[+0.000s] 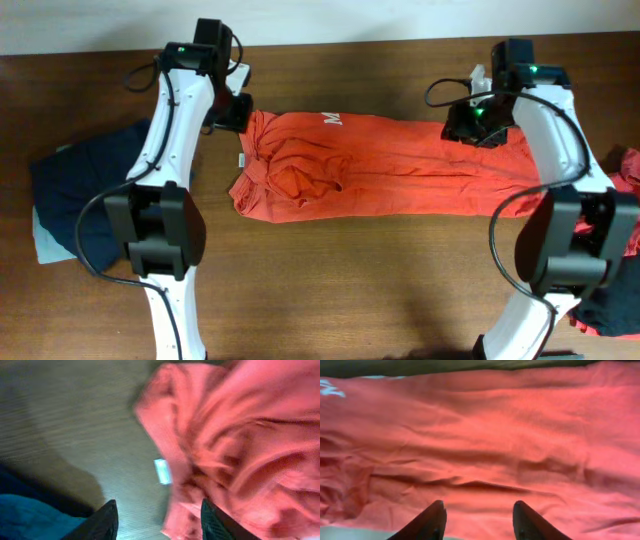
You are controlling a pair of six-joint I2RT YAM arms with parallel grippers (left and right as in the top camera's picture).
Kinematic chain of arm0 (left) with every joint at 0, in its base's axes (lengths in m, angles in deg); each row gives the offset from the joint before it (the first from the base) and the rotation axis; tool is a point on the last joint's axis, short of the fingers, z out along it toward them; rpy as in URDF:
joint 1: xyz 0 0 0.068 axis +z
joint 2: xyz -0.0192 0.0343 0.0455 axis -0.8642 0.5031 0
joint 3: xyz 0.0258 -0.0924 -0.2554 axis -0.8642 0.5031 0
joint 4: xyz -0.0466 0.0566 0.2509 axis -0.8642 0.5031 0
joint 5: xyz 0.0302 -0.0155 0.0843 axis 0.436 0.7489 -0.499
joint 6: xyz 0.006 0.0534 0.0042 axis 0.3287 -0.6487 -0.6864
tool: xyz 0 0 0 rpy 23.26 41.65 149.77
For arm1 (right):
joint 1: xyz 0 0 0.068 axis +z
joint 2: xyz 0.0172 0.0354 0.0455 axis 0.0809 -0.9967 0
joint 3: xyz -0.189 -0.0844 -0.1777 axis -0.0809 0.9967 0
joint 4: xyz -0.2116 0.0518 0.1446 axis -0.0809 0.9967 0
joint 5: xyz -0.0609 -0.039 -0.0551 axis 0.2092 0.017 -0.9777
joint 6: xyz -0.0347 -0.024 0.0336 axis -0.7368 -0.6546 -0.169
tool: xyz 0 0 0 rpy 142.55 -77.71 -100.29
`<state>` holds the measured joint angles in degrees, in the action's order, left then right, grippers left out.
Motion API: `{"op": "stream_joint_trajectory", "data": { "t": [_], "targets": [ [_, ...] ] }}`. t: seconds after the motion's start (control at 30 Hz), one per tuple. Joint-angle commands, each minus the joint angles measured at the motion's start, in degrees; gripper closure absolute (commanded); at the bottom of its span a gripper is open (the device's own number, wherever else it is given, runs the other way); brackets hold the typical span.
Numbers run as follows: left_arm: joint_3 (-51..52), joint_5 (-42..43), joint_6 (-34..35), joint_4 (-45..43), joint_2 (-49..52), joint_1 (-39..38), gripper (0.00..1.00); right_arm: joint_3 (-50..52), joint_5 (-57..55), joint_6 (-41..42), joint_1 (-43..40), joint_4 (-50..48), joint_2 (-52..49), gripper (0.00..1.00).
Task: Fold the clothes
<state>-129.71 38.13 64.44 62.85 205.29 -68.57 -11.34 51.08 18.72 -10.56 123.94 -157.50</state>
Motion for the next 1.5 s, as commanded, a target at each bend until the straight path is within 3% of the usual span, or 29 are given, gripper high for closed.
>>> {"op": "stream_joint_trajectory", "data": {
  "t": [0.0,0.07,0.23,0.37,0.47,0.63,0.77,0.83,0.9,1.0,1.07,1.17,1.47],
  "targets": [
    [0.3,3.5,-2.3,1.7,-1.1,-3.5,0.65,-0.9,3.0,-0.5,-0.2,1.7,2.0,0.51],
    [2.5,2.3,-2.3,0.9,-0.9,-4.7,0.81,-0.9,3.3,-0.5,-0.2,3.2,2.0,0.52],
    [14.4,0.8,-2.7,-5.7,0.3,-5.9,0.94,-0.9,3.3,-0.5,-0.2,4.7,2.0,0.52],
    [23.3,-1.8,-3.8,-13.0,0.3,-5.2,0.95,-0.9,3.3,-0.5,-0.2,4.9,2.0,0.52],
    [29.9,-8.5,1.2,-16.7,0.3,-3.3,0.98,-0.9,2.6,-0.5,-0.2,5.3,2.0,0.52],
    [30.9,-11.1,4.7,-16.8,0.3,0.7,0.99,-0.9,2.4,-0.4,-0.9,5.0,2.0,0.50],
    [30.9,-10.9,4.6,-16.9,0.3,2.9,0.98,-0.9,-0.2,3.0,-3.7,3.8,1.8,0.43],
    [30.9,-10.8,3.1,-17.0,0.3,2.9,0.98,-0.9,-0.1,2.4,-6.1,3.0,1.4,0.34],
    [30.9,-10.8,3.1,-17.1,0.3,2.3,0.97,-0.9,0.2,-3.9,-9.6,1.6,0.2,0.23],
    [30.9,-10.9,3.1,-17.1,0.3,2.1,0.96,-0.9,0.3,-9.5,-12.6,1.6,-1.7,0.23],
    [30.9,-10.8,3.2,-17.1,0.3,2.1,0.89,-0.9,1.0,-11.7,-15.3,1.6,-3.2,0.23],
    [27.2,-6.7,4.9,-13.2,-0.5,2.1,0.57,-0.9,10.0,-15.1,-22.7,1.6,-6.9,0.22],
    [1.9,-2.8,8.2,4.2,-7.8,0.3,0.27,-0.9,18.2,-21.3,-31.3,1.4,-12.0,0.17]
  ]
}}
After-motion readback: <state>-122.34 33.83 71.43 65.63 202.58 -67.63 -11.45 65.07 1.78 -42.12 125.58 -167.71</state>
